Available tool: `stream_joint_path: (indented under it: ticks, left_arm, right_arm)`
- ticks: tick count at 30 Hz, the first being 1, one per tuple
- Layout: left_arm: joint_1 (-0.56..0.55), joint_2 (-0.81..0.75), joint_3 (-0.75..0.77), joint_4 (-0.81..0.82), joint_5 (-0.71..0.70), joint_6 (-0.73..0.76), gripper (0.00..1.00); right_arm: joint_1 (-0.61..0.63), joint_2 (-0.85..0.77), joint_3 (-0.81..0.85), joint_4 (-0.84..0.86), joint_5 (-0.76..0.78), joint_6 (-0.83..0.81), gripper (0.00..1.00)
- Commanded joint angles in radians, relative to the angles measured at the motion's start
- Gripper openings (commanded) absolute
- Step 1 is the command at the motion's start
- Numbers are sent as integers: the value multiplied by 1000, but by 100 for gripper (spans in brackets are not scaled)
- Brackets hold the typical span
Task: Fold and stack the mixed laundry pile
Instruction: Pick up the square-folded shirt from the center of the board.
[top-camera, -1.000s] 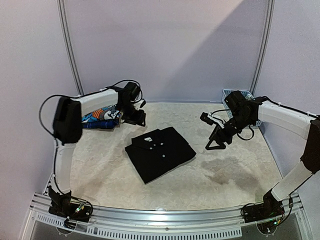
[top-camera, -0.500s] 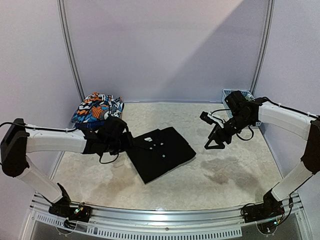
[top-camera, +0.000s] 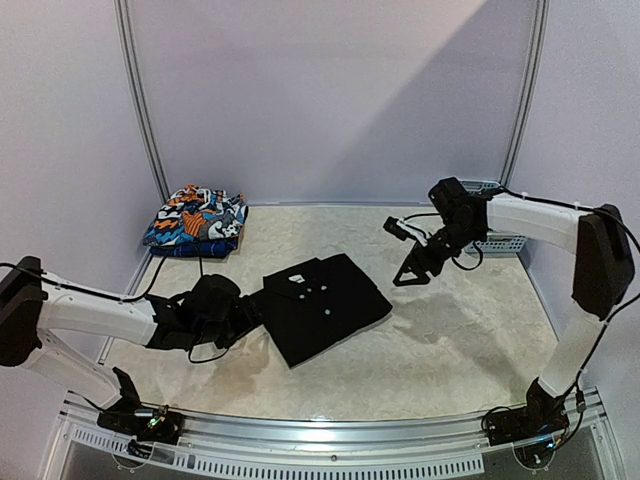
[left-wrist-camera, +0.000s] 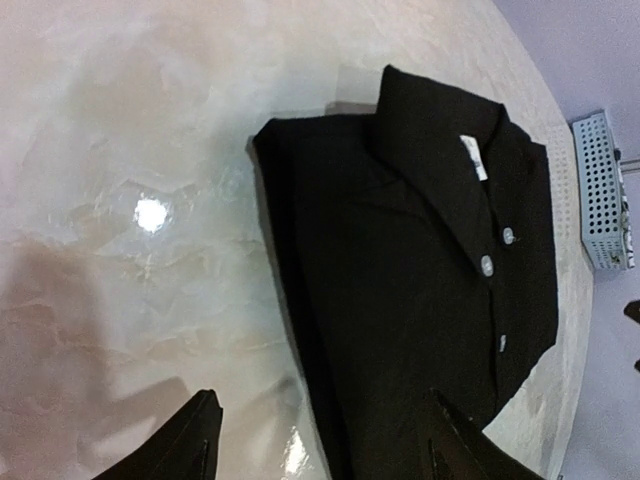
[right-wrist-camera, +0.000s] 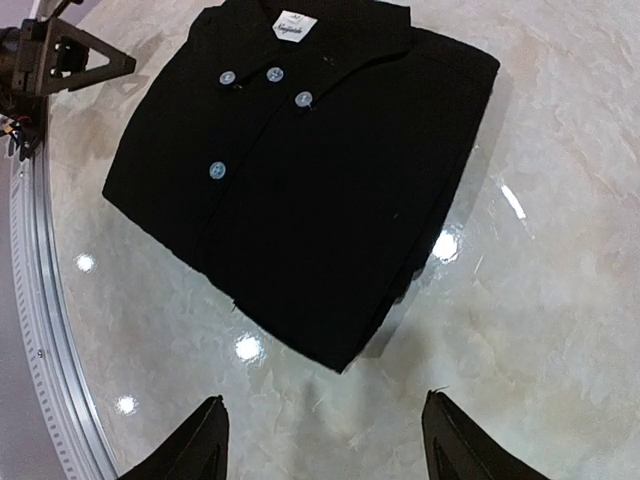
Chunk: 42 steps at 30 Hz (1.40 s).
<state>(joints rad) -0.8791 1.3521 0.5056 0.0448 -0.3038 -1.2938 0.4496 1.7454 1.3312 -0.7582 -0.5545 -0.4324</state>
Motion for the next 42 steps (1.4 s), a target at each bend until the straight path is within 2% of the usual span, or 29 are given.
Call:
stream_joint_path:
  ticks: [1, 5, 9, 15, 21, 30, 34, 36, 40, 42]
  left_arm:
    - [-18, -20, -47, 111, 28, -47, 69]
    - [-18, -11, -74, 161, 26, -61, 72]
    - [-16, 50, -73, 213, 48, -60, 73]
    - [-15, 170, -70, 304, 114, -107, 73]
    - [-12, 267, -70, 383, 169, -151, 72]
    - [-9, 429, -53, 555, 249, -199, 66]
    - [0, 442, -32, 569, 249, -159, 56]
    - [9, 428, -10, 527, 250, -115, 46]
    - [35, 361, 100, 295, 235, 50, 22]
    - [49, 327, 182, 103, 215, 193, 15]
  right_arm:
    - [5, 138, 147, 38, -100, 73, 64]
    - [49, 235, 234, 25, -199, 67, 60]
    - [101, 337, 301, 6, -216, 64, 58]
    - [102, 501, 379, -9, -252, 143, 57]
    - [105, 562, 387, -2, -243, 178, 56]
    - [105, 610, 391, -13, -248, 204, 56]
    - [105, 616, 389, -19, -251, 199, 56]
    - [103, 613, 388, -23, -252, 195, 56]
    - [104, 579, 387, -60, -250, 173, 56]
    - [102, 534, 380, -88, -231, 151, 56]
